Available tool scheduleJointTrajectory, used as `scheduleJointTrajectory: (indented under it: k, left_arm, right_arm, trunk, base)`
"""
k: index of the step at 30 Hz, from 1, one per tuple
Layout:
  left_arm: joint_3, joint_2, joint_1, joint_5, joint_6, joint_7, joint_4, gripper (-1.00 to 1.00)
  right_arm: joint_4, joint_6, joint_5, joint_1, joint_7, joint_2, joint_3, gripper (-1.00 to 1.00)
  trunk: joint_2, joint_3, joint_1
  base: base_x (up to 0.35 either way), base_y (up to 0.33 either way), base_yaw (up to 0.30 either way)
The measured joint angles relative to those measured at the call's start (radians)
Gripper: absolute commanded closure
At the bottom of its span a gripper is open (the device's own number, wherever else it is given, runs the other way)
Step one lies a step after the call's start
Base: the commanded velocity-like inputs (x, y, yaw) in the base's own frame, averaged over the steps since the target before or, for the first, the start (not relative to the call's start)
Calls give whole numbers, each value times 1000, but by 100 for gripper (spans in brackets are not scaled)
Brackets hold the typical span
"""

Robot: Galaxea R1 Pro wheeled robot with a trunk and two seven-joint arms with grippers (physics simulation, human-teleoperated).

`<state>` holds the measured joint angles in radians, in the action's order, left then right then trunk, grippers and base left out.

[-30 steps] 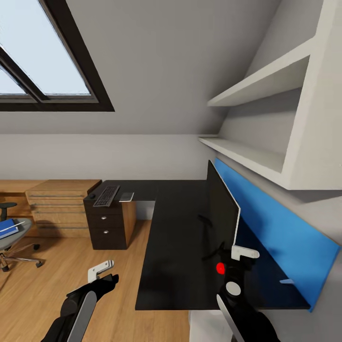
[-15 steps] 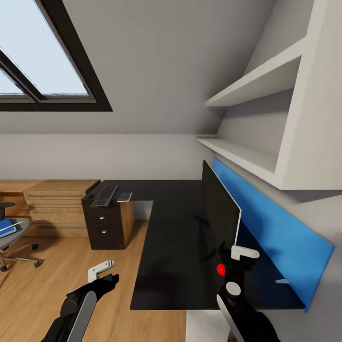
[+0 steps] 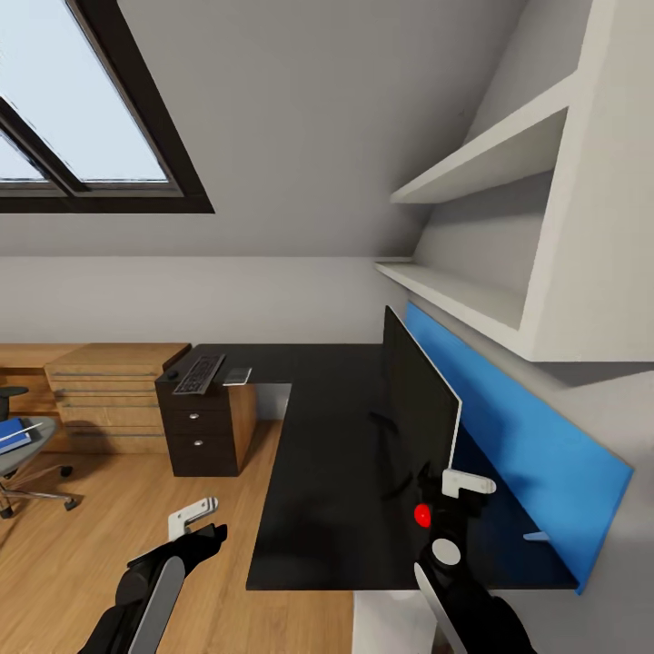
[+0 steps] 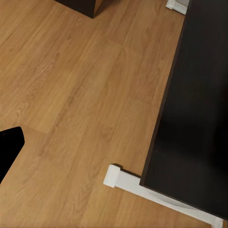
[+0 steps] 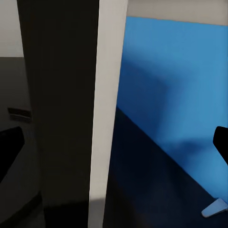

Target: In the bedroom, organize the workspace by keeping the computer under the desk, ensuring the monitor is on the desk, placing the keyboard on the desk next to the monitor, placing the mouse on the desk next to the keyboard, moving the folder from the swivel chair onto the desk next to the mouse, stacking the notebook on top of the folder with the pen on top of the notebook, and positioning the swivel chair next to the desk.

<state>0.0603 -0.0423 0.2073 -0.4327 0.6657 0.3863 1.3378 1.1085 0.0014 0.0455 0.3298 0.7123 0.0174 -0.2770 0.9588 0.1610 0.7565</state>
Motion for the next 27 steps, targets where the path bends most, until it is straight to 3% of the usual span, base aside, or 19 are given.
scheduleJointTrajectory:
  k: [6,26,27]
  left_arm:
    - [0,0,0,-1,0,0,0,-100]
    - [0,0,0,-2,1,0,-1,-100]
    - [1,2,0,-1,1,2,-40,-100]
  right_arm:
    - [0,0,0,0,0,0,-1,-100]
    - [-19,-36,3,0,-3,2,-4,-100]
    - [-43,-42,5,0,-4,2,-5,-100]
  trunk:
    - [0,0,1]
    - [0,0,1]
    - [0,0,1]
  base:
    - [-181,0,0]
    - [-329,7,0]
    - [-315,144,0]
